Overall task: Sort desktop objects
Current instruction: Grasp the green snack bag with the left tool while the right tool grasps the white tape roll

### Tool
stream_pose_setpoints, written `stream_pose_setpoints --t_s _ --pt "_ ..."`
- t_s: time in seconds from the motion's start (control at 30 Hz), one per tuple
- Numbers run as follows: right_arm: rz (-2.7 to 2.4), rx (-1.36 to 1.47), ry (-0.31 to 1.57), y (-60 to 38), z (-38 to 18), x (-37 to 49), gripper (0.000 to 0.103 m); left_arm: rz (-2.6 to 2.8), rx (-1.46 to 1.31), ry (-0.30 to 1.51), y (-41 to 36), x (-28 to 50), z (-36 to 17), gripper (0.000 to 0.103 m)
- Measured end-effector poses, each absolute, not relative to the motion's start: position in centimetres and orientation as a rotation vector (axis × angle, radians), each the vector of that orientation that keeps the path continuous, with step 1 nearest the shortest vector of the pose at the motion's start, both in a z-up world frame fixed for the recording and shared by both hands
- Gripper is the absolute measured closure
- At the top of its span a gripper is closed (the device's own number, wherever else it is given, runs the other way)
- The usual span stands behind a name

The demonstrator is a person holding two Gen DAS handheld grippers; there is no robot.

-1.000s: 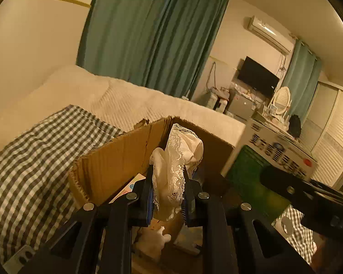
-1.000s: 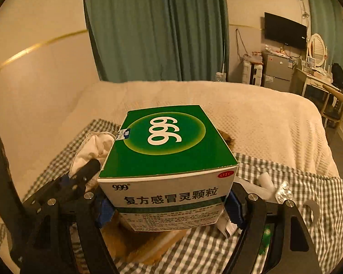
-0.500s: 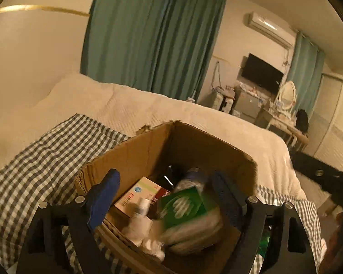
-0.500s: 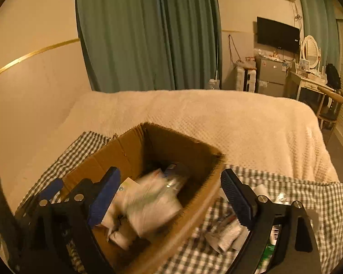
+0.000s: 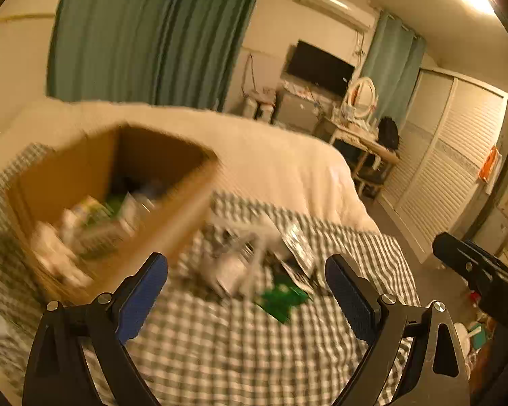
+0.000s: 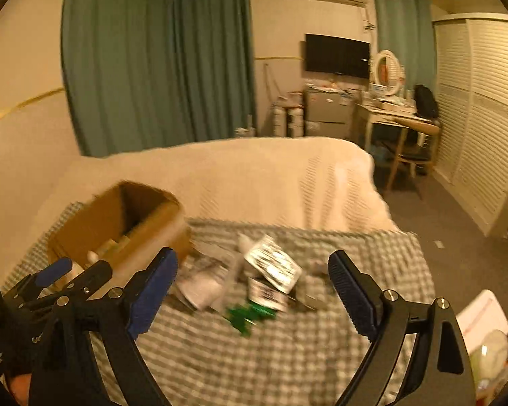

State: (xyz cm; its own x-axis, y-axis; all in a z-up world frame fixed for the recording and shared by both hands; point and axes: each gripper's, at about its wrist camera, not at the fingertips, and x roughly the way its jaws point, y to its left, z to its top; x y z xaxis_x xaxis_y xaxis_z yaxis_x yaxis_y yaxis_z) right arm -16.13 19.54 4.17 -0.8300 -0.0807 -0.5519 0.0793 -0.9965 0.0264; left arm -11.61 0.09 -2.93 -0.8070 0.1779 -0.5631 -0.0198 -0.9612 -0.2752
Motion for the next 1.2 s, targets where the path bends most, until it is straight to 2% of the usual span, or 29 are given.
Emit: stream_pose_setpoints --t_s 0.33,0.67,0.8,0.97,1.07,1.13,1.2 --pt "-2.92 1.067 -0.105 26.5 -6.1 -17.8 0.012 2.751 -1.103 -0.164 6.9 -15.3 -11.7 0.006" --pt "-2.861 1.19 -0.171 27.1 -13.5 -26.9 0.012 2.72 -1.147 -0.063 9.4 -19.6 -17.1 0.009" --pt "-2.862 1.215 -0.111 26.5 -15.9 -30.2 0.012 2.68 -1.174 -0.08 9.6 -20.9 -18.3 0.025" --pt "-2.857 1.235 -0.165 27.4 -18.3 -31.6 0.012 2.65 -1.214 -0.093 9.4 -21.7 -19.6 0.029" --pt "-2.834 1.233 -0.224 28.0 -19.1 -31.9 0.011 2.665 -1.218 -0.078 9.3 -21.8 -19.5 0.041" --pt "-2.838 1.217 -0.218 28.0 -19.1 -31.6 0.012 2.666 -1.216 -0.083 8.9 -21.7 -19.3 0.045" --pt "-2.829 1.196 -0.198 27.8 -18.8 -31.3 0.024 2.664 -1.214 -0.1 8.6 -21.8 -19.2 0.047"
